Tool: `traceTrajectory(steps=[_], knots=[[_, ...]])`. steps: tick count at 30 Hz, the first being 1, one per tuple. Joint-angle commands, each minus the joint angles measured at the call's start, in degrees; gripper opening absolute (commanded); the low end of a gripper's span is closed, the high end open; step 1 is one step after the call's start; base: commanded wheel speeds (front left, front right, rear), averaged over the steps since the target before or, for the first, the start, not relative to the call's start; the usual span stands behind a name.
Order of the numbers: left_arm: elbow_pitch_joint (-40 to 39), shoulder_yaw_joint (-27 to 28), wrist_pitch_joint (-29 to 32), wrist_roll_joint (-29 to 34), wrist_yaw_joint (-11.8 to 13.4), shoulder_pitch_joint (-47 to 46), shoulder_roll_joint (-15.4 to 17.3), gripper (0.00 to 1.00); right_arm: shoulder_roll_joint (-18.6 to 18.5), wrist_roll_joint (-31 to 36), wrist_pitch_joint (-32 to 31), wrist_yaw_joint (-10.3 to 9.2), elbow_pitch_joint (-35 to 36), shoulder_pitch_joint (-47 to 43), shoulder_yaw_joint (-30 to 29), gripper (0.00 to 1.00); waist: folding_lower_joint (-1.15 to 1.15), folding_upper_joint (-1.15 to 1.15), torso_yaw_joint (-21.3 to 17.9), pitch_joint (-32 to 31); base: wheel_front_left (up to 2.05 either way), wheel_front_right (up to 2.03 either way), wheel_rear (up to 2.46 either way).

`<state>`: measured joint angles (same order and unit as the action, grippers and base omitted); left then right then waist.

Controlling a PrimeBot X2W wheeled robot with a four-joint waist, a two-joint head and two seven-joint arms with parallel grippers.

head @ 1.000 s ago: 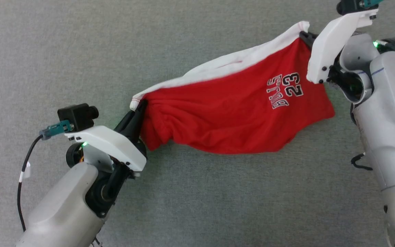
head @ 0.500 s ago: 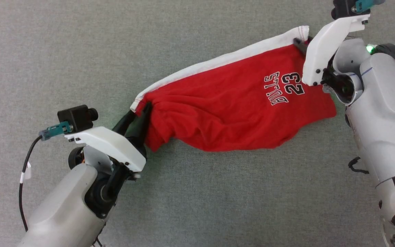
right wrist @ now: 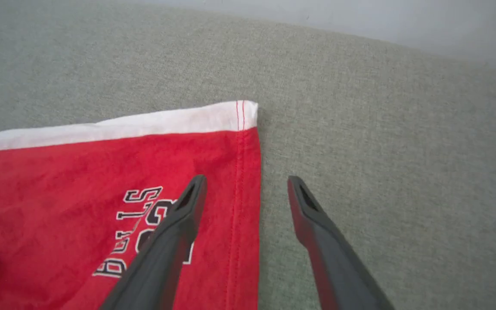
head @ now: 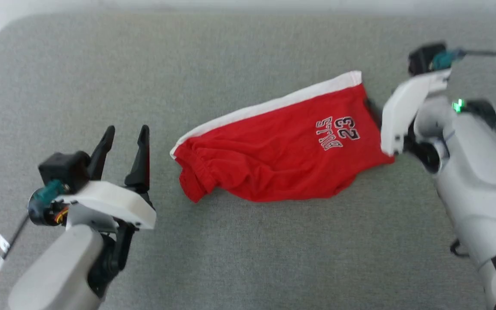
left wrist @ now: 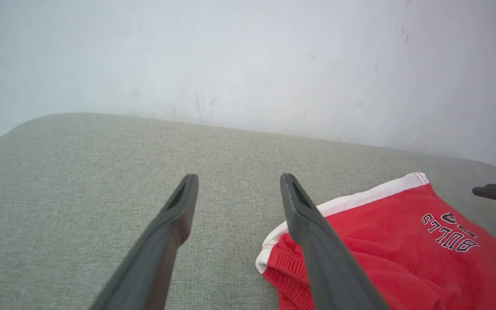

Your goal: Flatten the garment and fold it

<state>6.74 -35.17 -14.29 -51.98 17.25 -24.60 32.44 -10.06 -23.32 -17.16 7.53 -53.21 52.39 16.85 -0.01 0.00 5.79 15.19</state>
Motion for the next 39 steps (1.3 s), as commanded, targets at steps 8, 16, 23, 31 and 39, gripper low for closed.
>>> traceTrajectory(steps=[8,16,23,31,39], knots=[[-10.4,7.3,-0.7,24.1,3.4,8.9,-5.8,1.00,-0.9,3.3,-6.6,-0.04,-1.6,-3.6,2.1,1.00,0.01,0.00,-0.7,-4.8,0.00,0.00,0.00],[-10.3,12.3,-0.7,31.2,-1.6,14.4,-13.6,1.00,-0.6,8.1,-12.1,-0.04,-2.9,-2.4,3.2,1.00,0.01,0.00,1.7,-2.0,0.00,0.00,0.00],[-8.0,15.7,-0.7,34.1,-5.8,14.9,-18.2,1.00,0.7,10.1,-15.2,-0.04,-3.9,-2.4,4.8,1.00,0.01,0.00,3.9,0.2,0.00,0.00,0.00],[-6.1,19.0,-0.7,36.7,-9.2,15.9,-21.4,1.00,0.1,8.3,-20.5,-0.04,-5.1,-3.6,6.6,0.00,0.01,0.00,4.5,0.3,0.00,0.00,0.00],[-2.7,21.2,2.4,33.9,-10.5,16.3,-23.8,1.00,-1.0,4.8,-19.3,-0.04,-1.6,-3.9,5.9,0.00,0.01,0.00,2.5,-2.4,0.00,0.00,0.00]])
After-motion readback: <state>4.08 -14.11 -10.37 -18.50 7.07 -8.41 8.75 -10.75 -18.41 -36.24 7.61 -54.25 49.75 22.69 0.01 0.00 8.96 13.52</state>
